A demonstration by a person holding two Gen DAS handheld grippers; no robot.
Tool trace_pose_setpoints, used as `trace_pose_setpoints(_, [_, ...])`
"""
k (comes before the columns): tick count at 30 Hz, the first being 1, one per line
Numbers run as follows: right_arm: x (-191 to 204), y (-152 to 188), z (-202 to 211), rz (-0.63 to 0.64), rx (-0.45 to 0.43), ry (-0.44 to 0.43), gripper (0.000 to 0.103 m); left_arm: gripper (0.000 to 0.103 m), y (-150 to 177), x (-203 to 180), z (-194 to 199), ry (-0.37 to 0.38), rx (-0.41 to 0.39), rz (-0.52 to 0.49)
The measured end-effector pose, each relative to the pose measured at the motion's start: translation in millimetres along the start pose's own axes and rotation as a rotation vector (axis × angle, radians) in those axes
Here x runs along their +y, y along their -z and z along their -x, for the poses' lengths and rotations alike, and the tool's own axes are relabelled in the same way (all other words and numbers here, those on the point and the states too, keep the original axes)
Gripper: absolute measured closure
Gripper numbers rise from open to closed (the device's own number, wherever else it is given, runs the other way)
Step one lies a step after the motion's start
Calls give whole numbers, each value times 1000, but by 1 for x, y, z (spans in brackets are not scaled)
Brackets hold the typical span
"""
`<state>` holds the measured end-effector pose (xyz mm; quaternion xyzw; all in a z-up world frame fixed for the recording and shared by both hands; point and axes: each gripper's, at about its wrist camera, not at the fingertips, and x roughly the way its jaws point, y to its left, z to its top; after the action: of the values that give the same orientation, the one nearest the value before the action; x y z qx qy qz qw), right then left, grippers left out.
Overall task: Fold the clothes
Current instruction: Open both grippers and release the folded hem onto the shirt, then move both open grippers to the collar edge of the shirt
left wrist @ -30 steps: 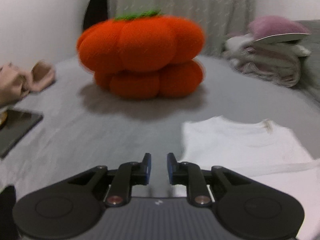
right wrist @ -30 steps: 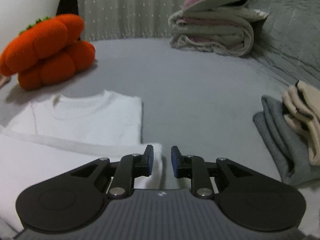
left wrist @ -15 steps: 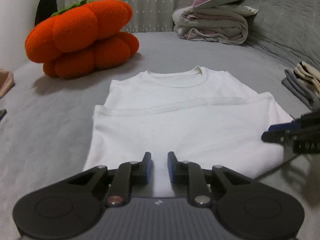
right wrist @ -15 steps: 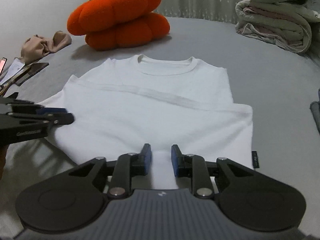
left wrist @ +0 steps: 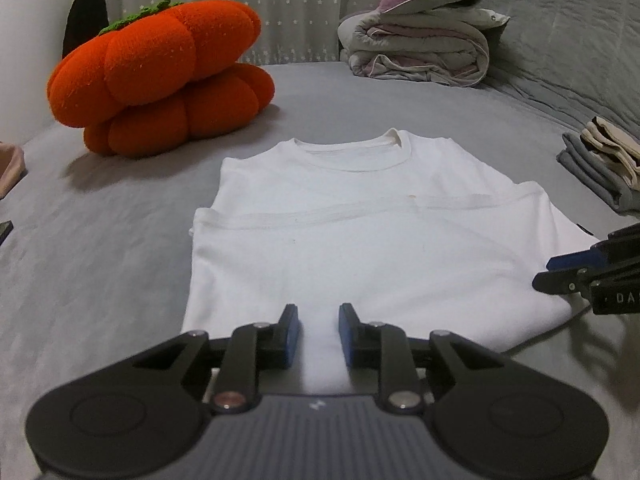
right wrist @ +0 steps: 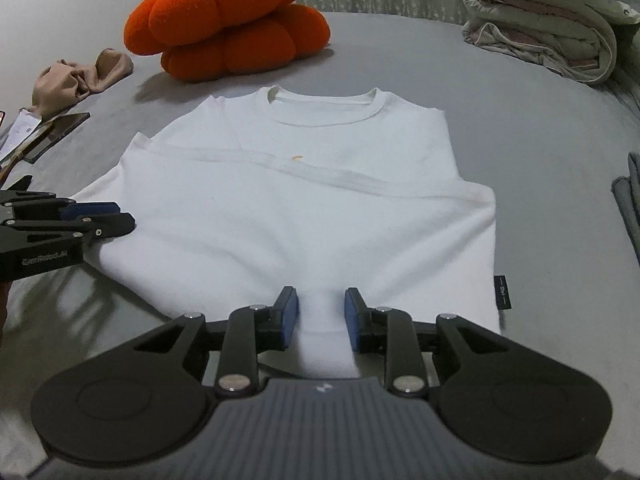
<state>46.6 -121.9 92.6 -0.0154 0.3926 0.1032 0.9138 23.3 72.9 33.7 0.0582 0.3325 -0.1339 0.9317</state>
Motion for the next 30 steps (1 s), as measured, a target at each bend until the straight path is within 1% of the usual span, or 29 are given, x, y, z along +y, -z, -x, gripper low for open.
trace_pose_setpoints(2, [1,0,4,19,-23,9,76,79,-4,0,3,-2,-17,19])
trace_pose_setpoints(4, [4,0,7,36,-54,14,74,79,-8,-10,10,23,-64,-8])
trace_pose_setpoints(7, [8,0,5,54,-56,0,75,73,-11,-29,17,79,-114,-59])
trace_pose_setpoints(9, [11,0,3,67,-58,-10,75,73,-9,-40,12,107,-97,-70])
trace_pose_setpoints(11, [14,0,2,79,-60,-20,75,73,-3,-46,0,110,-56,-74])
trace_pose_setpoints(13, [16,0,0,91,-62,-30,76,70,4,-45,-6,99,-52,-74])
trace_pose_setpoints(15, [19,0,-1,104,-64,-40,76,70,4,-41,-5,99,-53,-73])
trace_pose_setpoints(20, [12,2,4,128,-53,-52,77,70,4,-19,0,127,-48,-7])
trace_pose_setpoints(24, [-8,4,10,116,-15,-21,77,73,8,1,8,100,-45,35])
trace_pose_setpoints(26, [-25,5,13,75,11,-4,72,73,10,15,11,77,-36,63])
trace_pose_setpoints(28, [-44,6,16,22,37,-6,64,72,12,31,12,99,-26,123])
trace_pose_setpoints(29, [-52,6,18,1,47,1,58,69,13,38,12,84,-15,150])
trace_pose_setpoints(30, [-58,7,19,-12,53,8,55,69,14,43,12,91,-11,173])
